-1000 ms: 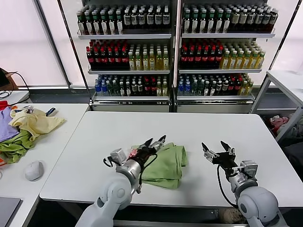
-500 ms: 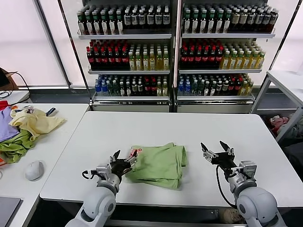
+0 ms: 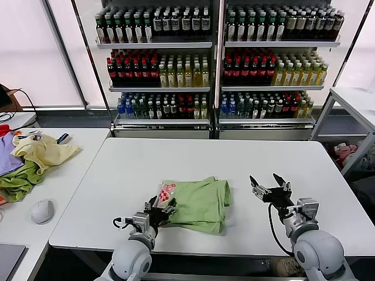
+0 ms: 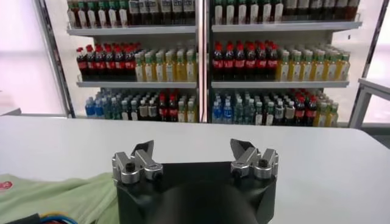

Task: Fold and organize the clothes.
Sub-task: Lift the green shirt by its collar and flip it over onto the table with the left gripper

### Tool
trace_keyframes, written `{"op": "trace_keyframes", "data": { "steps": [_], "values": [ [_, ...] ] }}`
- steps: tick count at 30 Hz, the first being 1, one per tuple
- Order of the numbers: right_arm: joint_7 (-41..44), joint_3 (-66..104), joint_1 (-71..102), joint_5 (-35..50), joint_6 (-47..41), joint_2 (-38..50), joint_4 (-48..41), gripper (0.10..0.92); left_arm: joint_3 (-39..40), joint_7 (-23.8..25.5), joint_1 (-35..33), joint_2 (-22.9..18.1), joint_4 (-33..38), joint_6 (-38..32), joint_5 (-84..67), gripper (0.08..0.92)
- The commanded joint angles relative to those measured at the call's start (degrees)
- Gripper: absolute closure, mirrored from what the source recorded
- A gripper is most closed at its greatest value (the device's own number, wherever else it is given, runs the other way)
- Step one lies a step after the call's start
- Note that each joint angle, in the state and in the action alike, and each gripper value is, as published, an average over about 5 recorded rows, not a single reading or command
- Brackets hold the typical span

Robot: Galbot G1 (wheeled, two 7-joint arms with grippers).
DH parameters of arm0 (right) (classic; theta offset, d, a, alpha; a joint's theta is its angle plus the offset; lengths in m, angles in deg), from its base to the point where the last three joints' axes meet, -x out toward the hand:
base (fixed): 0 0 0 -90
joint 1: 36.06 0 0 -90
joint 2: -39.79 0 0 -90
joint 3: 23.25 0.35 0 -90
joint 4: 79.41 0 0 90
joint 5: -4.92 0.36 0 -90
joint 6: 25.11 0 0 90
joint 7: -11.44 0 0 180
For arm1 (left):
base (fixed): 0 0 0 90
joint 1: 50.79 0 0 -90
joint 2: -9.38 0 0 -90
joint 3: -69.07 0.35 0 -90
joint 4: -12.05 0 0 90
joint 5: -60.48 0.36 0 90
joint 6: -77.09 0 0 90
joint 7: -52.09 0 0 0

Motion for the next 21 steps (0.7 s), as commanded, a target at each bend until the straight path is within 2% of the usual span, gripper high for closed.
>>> {"op": "trace_keyframes", "data": {
  "steps": [1,8,16,21],
  "values": [
    [0.0,-0.1,-0.3,0.0,0.0,0.0,-0.2,0.203,0.5,0.4,-0.5,0.2,-1.2,0.5,0.6,0.389],
    [0.0,-0.2,-0.5,0.0,0.0,-0.1,-0.4,0.203,-2.9,1.0,-0.5,-0.2,0.1,0.1,-9.9,0.571],
    [0.0,0.1,-0.2,0.1,0.1,-0.3,-0.3,0.203,-11.9,1.2,-0.8,0.0,2.8,-0.3,-29.8,0.805],
    [0.0,0.2,-0.3,0.2,0.2,-0.3,-0.3,0.203,-18.8,0.0,-1.4,1.2,5.2,0.7,-44.2,0.878]
  ]
}}
